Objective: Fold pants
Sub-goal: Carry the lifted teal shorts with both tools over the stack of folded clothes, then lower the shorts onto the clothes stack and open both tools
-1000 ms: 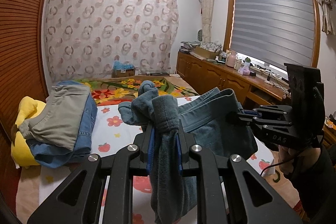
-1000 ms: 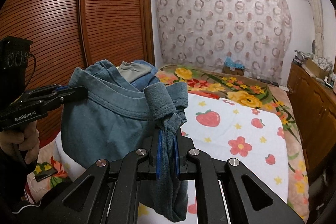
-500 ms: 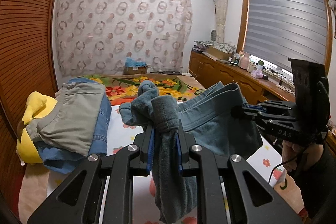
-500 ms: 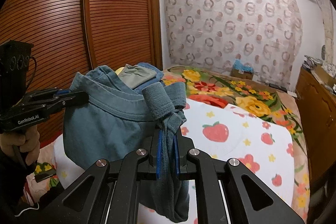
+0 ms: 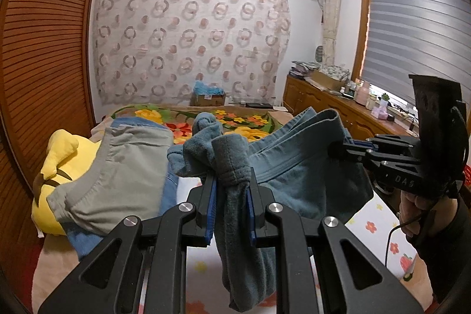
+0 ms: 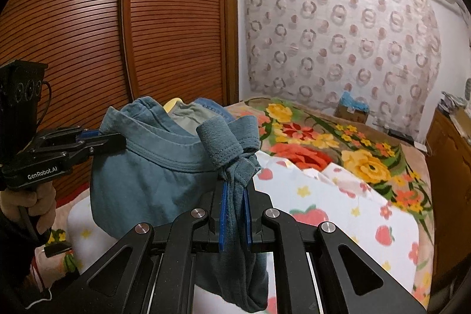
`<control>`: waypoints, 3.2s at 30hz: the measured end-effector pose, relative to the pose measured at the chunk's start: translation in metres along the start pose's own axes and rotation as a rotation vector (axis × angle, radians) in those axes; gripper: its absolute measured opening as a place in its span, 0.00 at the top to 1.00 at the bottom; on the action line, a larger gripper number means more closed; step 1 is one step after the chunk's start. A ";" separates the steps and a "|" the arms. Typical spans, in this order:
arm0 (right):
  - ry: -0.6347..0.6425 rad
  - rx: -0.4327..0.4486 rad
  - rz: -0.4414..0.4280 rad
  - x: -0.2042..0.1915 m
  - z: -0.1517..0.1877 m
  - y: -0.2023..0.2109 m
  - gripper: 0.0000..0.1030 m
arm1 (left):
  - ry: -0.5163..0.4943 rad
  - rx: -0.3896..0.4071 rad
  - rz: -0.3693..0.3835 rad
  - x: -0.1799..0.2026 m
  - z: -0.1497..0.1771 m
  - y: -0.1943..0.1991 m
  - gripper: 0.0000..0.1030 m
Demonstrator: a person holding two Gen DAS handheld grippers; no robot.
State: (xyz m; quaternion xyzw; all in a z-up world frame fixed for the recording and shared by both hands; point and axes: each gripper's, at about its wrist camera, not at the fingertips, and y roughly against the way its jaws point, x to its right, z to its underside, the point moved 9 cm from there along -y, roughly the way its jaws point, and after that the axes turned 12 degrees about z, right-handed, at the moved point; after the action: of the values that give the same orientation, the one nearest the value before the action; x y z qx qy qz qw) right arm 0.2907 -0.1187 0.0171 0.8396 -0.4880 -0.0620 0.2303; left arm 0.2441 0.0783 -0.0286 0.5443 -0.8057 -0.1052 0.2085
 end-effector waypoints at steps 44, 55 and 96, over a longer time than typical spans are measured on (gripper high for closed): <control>0.210 0.116 -0.125 -0.036 -0.071 -0.159 0.91 | 0.159 0.174 -0.241 -0.127 -0.010 0.027 0.82; 0.265 0.112 -0.170 -0.043 -0.071 -0.170 0.91 | 0.205 0.182 -0.304 -0.142 0.004 0.033 0.82; 0.249 -0.083 -0.228 -0.027 -0.068 -0.211 0.62 | 0.285 0.100 -0.342 -0.176 0.045 0.018 0.80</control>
State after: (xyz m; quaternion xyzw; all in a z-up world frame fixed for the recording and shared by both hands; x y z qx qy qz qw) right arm 0.4665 0.0145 -0.0205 0.8805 -0.3543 -0.0036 0.3149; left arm 0.2651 0.2444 -0.1007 0.6921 -0.6682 -0.0210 0.2722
